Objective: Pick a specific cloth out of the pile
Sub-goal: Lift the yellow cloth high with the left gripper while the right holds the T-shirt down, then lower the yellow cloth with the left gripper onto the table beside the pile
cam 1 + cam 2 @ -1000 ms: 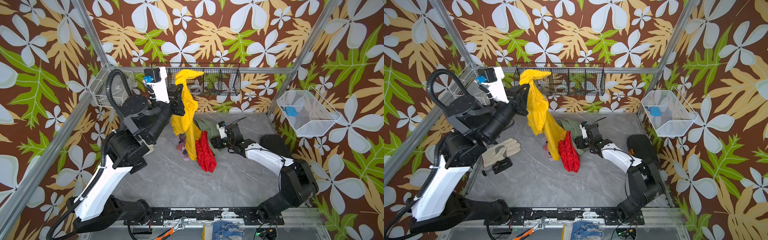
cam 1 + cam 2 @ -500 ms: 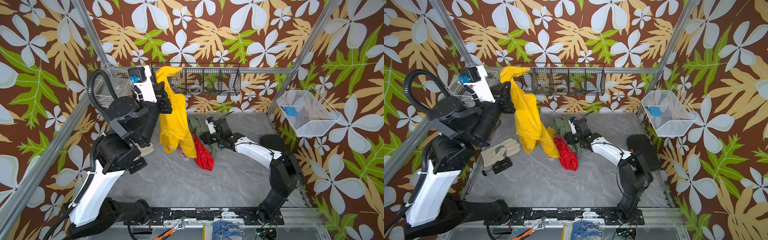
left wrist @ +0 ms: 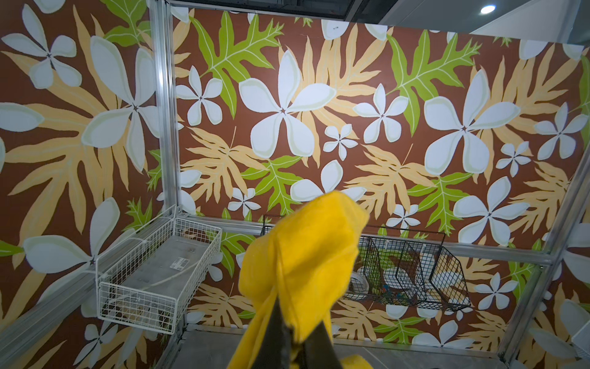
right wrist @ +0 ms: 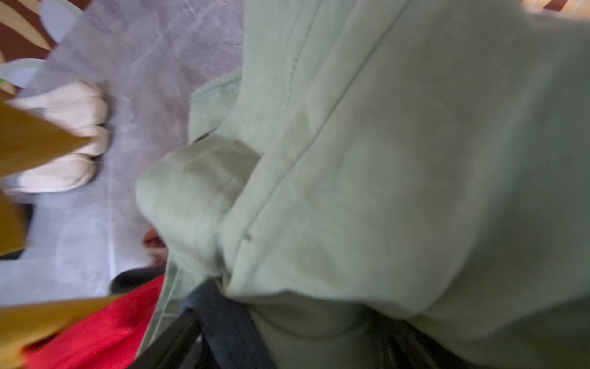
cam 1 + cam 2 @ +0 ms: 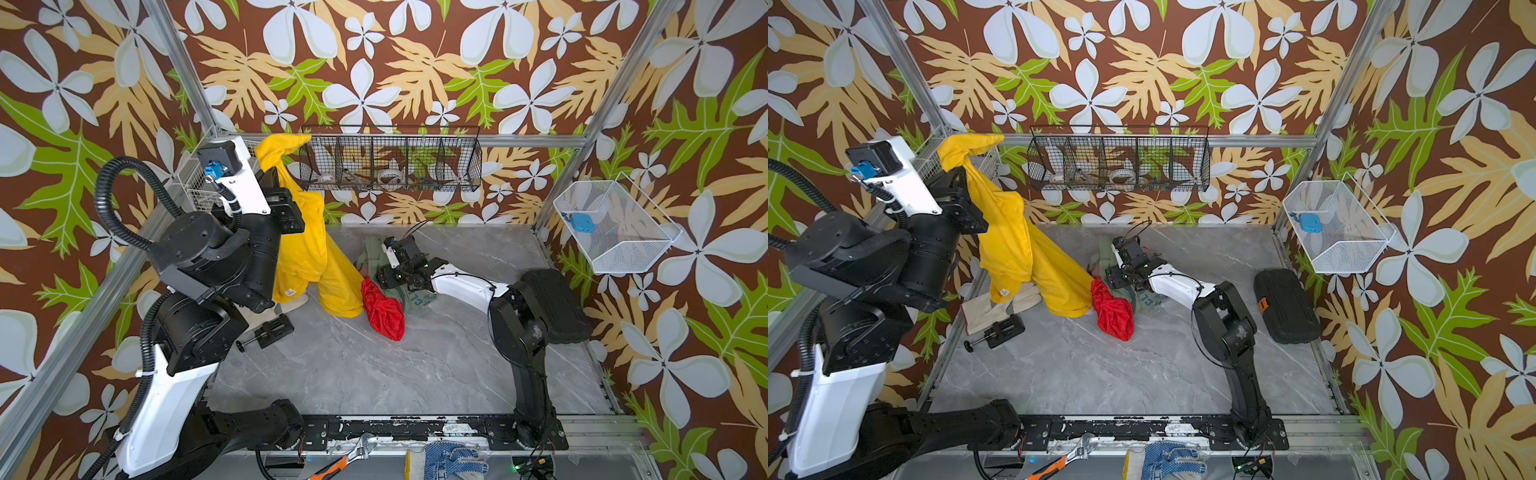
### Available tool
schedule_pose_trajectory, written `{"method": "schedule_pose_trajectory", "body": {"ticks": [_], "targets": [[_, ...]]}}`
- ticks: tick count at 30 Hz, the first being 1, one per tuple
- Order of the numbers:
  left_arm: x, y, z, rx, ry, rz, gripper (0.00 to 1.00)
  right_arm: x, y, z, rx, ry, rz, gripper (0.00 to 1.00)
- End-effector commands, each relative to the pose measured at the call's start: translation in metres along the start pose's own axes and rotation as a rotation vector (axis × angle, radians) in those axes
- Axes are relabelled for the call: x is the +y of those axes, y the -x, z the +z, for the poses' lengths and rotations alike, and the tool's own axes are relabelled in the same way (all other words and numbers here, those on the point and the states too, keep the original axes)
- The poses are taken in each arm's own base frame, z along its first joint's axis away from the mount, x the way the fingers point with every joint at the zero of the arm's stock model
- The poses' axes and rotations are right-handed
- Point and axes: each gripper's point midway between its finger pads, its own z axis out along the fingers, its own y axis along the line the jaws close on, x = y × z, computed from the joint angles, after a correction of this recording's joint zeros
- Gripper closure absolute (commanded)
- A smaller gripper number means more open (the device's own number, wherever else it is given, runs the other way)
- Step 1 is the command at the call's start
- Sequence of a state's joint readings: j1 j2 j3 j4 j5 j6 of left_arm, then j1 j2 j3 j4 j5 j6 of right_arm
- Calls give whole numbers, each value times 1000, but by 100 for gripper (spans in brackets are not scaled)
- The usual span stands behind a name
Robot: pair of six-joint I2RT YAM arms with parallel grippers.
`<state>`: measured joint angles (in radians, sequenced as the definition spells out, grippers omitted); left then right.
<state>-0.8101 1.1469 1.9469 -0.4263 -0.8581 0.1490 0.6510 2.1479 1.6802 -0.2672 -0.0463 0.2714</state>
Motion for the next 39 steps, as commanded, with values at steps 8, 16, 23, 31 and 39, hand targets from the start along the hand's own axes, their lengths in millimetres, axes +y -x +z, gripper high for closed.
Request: {"method": "schedule_pose_trajectory", "body": {"ticks": [8, 16, 23, 31, 39], "targets": [[35, 15, -16, -43, 95, -50, 100, -62, -88, 37, 344, -235, -61, 23], [16, 25, -6, -59, 44, -31, 100, -152, -147, -17, 409, -368, 89, 24], [21, 43, -10, -110, 43, -69, 100, -189, -167, -44, 424, -426, 139, 24], [-28, 20, 10, -39, -97, -54, 100, -244, -177, -77, 407, -544, 237, 23], [-66, 7, 25, -26, -201, -93, 100, -255, -173, -104, 350, -528, 269, 23]]}}
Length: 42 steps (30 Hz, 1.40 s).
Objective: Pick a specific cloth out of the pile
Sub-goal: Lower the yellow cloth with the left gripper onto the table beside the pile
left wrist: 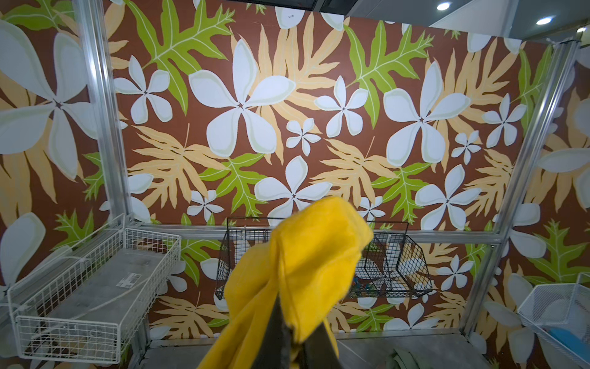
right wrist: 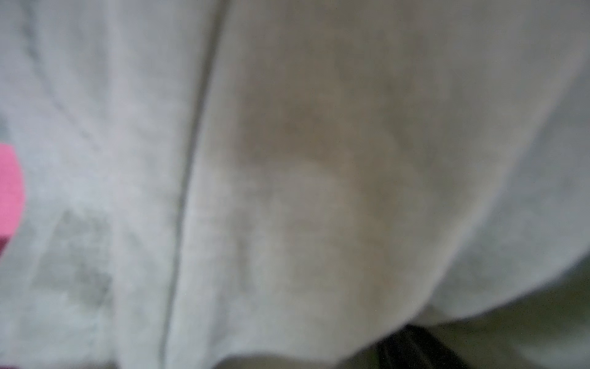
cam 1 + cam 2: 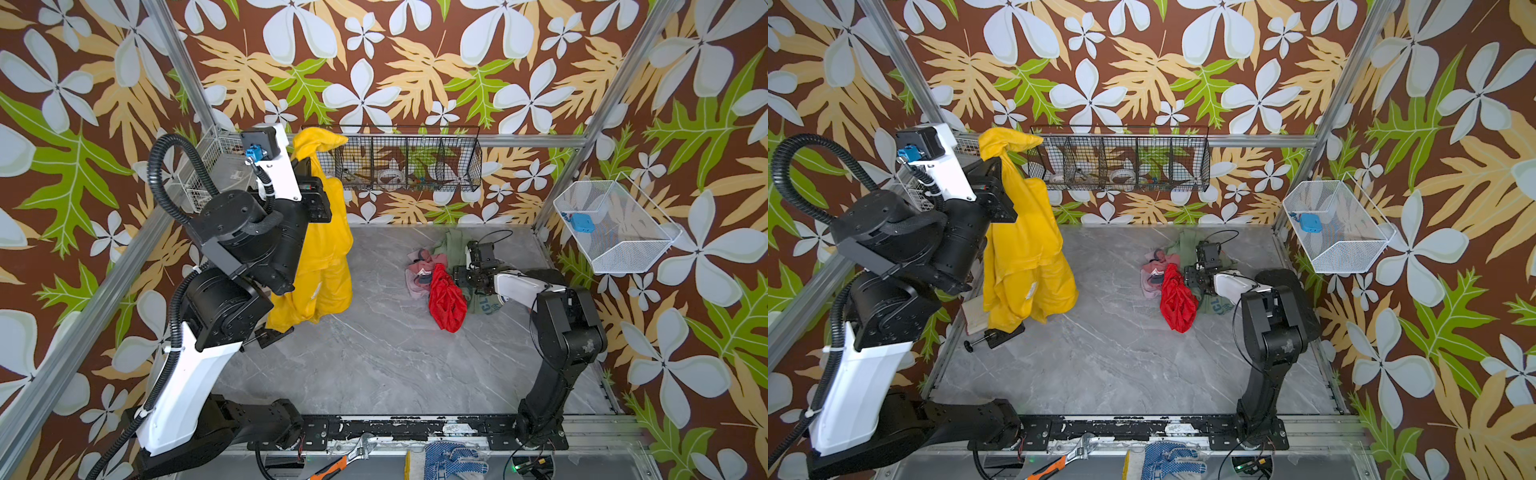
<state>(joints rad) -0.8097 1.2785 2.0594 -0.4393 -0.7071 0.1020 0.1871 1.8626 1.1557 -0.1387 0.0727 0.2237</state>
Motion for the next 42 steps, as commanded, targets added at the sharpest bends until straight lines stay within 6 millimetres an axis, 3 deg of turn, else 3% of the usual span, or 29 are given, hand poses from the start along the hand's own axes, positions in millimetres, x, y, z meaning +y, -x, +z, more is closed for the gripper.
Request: {"method": "schedule_pose_trajectory", "body": {"ticks": [1, 5, 9, 12, 15, 18, 23, 29, 34, 42], "targets": [[-15, 7, 6, -38, -59, -68, 100, -28, -63, -12, 245, -142, -86, 22], [-20, -3, 12, -22, -58, -70, 100, -25, -43, -26, 174, -128, -39, 21], [-20, -40, 23, 44, -46, -64, 100, -21, -17, -45, 93, -106, -14, 18], [-7, -76, 32, 97, -28, -93, 100, -20, -2, -57, 56, -104, -13, 14], [13, -102, 37, 127, 12, -111, 100, -21, 3, -65, 41, -107, -18, 4], [28, -111, 37, 140, 44, -102, 100, -19, 6, -70, 32, -93, -16, 2], [32, -140, 44, 220, 63, -55, 100, -6, 20, -85, -21, -72, -22, 1], [25, -176, 49, 291, 45, -34, 100, 8, 41, -107, -86, -57, -35, 1], [9, -228, 55, 410, -14, -58, 100, 15, 53, -120, -125, -35, -31, 1], [-12, -282, 49, 520, -94, -206, 100, 19, 58, -125, -142, -24, -22, 2]]}}
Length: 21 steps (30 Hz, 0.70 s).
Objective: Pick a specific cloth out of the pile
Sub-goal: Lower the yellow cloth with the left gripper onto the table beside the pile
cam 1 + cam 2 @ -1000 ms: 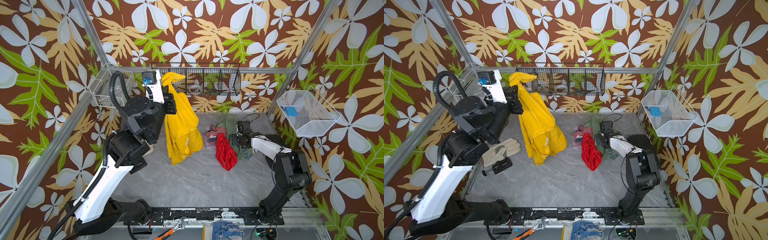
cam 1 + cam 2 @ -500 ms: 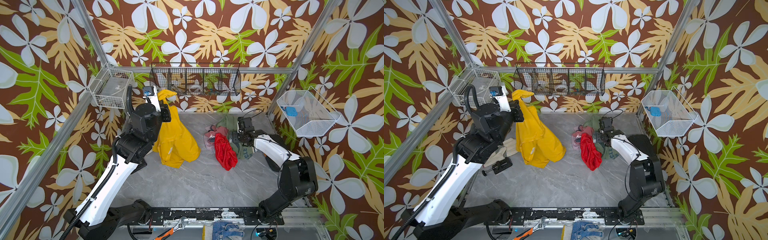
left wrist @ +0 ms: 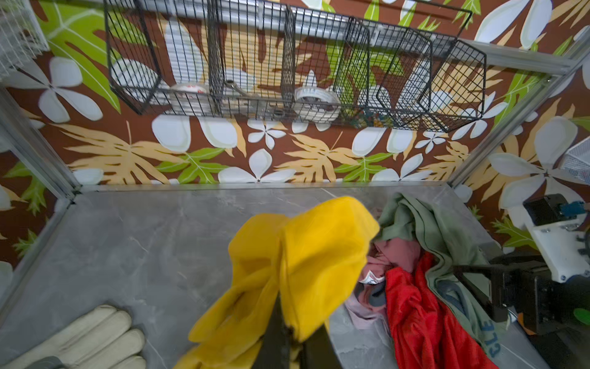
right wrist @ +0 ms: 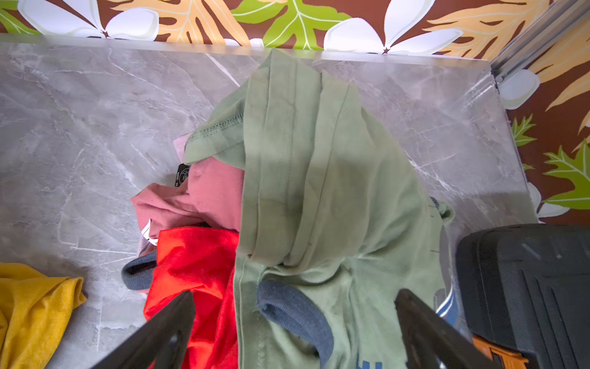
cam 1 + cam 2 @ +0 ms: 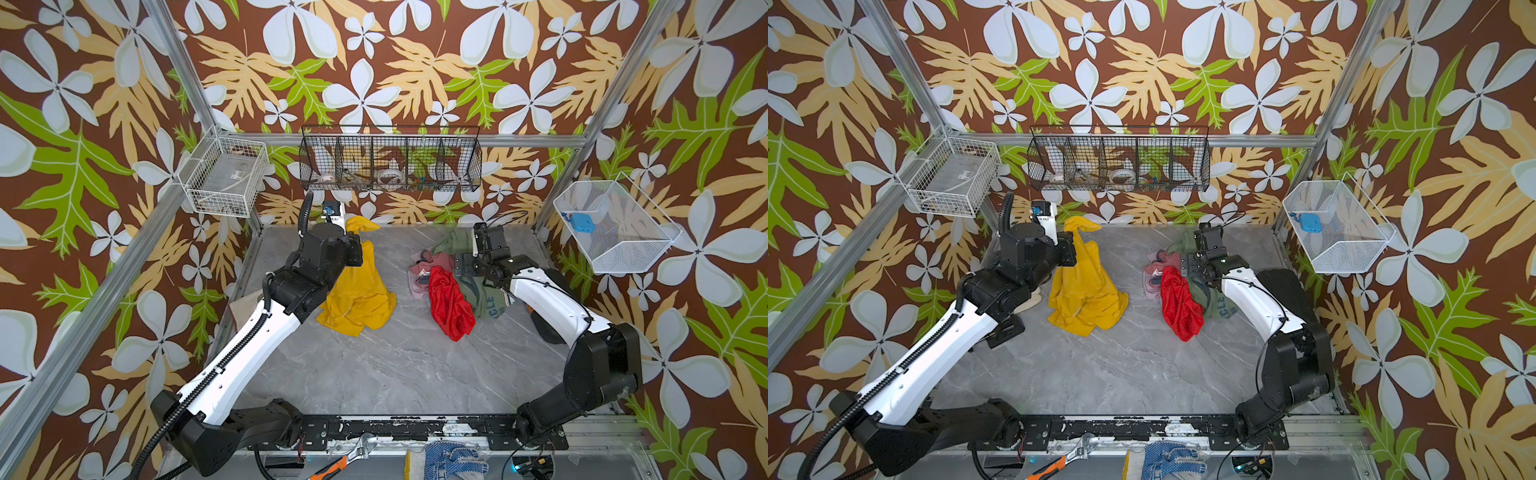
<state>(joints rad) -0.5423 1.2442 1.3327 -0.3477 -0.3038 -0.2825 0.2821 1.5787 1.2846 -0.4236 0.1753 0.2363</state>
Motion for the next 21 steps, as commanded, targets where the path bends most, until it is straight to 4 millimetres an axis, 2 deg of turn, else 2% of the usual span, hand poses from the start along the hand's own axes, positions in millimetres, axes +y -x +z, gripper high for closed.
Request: {"method": "schedule_pose_trajectory", "body": {"ticks": [1, 9, 12, 16, 19, 21], "targets": [[-14, -2, 1, -7, -89, -112, 100, -1, 0, -1, 2, -8, 16, 2], [-25, -54, -1, 94, -217, -315, 100, 0, 1, 0, 0, -5, 26, 3], [-18, -74, -7, 117, -218, -374, 100, 0, 2, -2, -3, 2, 27, 3], [0, -101, -14, 119, -177, -429, 100, 1, 3, -4, -10, 9, 29, 3], [7, -126, -10, 152, -179, -478, 100, 4, 3, -3, -7, 20, 31, 3], [3, -142, -5, 199, -204, -489, 100, 6, 2, -2, -4, 29, 29, 4]]}}
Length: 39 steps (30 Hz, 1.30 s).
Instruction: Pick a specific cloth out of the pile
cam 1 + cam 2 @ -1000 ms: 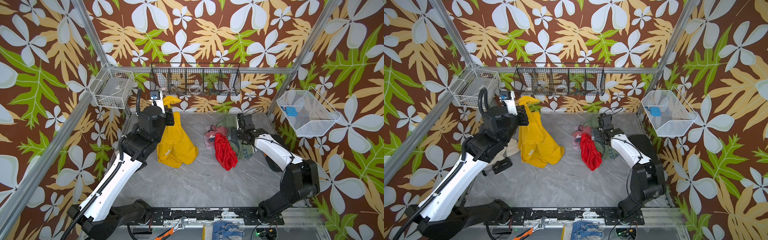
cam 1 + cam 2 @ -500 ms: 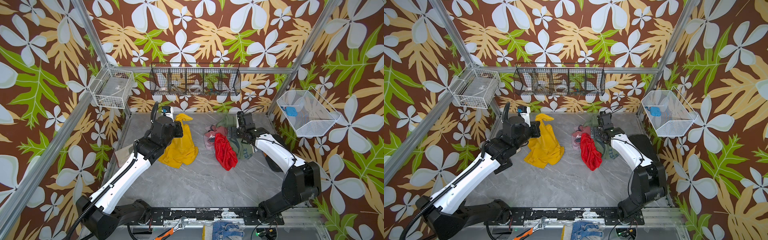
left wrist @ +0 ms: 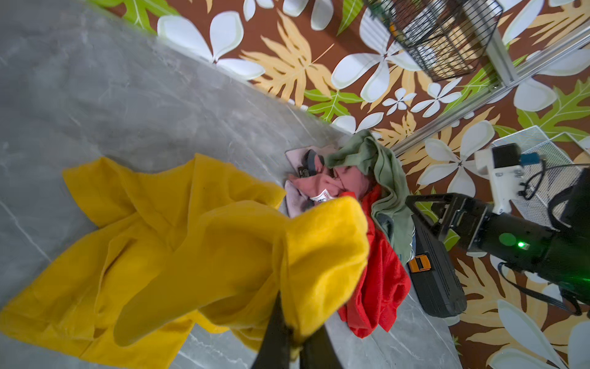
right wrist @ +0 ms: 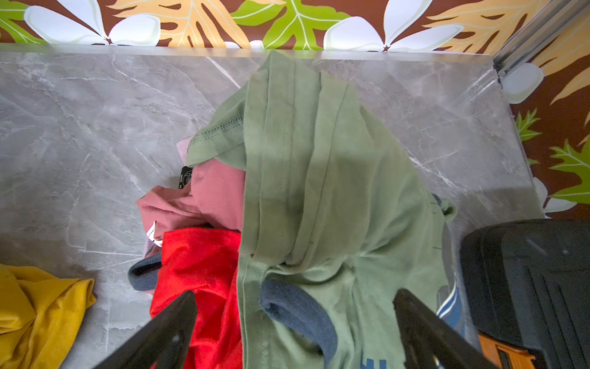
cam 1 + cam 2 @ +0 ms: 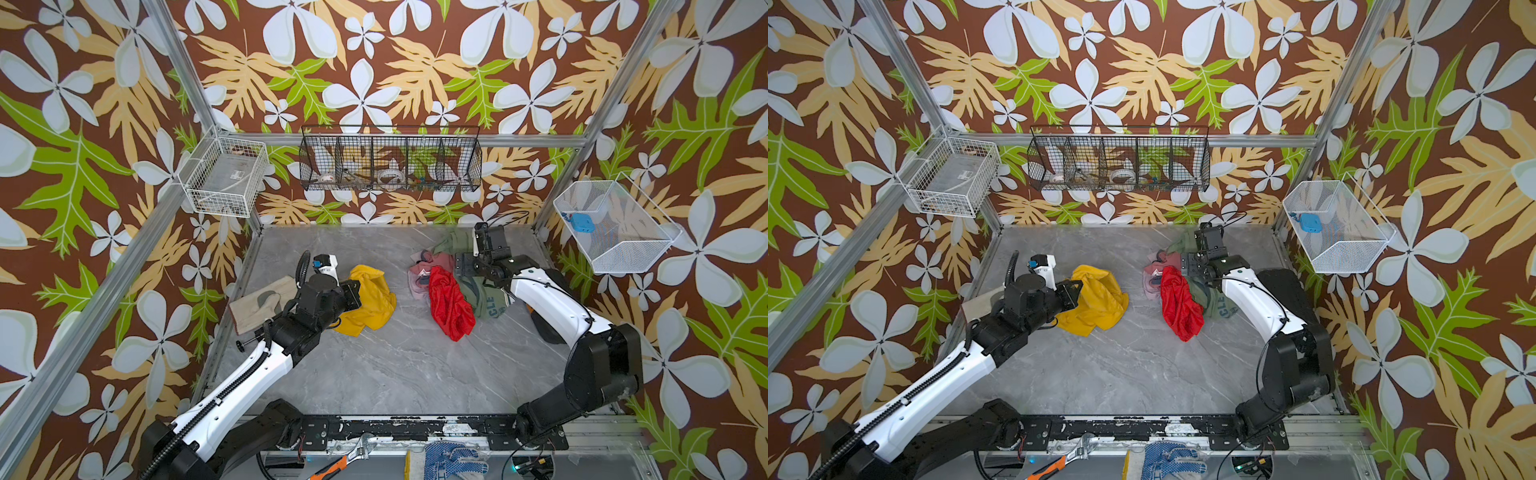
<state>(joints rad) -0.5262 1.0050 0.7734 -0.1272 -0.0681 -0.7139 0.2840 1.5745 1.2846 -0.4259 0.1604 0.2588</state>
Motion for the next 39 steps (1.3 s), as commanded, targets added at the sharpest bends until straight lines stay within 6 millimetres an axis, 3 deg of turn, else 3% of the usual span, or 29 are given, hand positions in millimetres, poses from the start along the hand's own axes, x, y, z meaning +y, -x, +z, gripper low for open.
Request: {"method": "schedule_pose_trajectory", "body": {"ticks": [1, 10, 19, 22, 25, 26, 30, 32, 34, 39], "targets": [[-6, -8, 9, 27, -61, -63, 100, 4, 1, 0, -2, 13, 6, 4], [54, -38, 42, 191, 190, 18, 100, 8, -13, -2, 24, 15, -20, 4], [102, -85, 65, 388, 373, 112, 99, 5, -17, -6, 18, 8, -28, 4], [116, -98, 66, 426, 415, 112, 84, 6, -19, -6, 17, 12, -27, 4], [116, -106, 66, 452, 402, 118, 55, 6, -20, -5, 18, 14, -34, 4], [116, -106, 64, 444, 412, 129, 47, 5, -20, -5, 18, 11, -38, 4], [112, -92, 48, 374, 463, 154, 31, 4, -19, -8, 12, 5, -48, 4], [111, -85, 36, 338, 491, 150, 14, 2, -18, -10, 4, -1, -54, 4], [109, -78, 24, 312, 511, 161, 6, 1, -17, -12, -3, -3, -58, 4], [99, -63, 2, 260, 547, 219, 5, 0, -14, -14, -15, -7, -72, 4]]}}
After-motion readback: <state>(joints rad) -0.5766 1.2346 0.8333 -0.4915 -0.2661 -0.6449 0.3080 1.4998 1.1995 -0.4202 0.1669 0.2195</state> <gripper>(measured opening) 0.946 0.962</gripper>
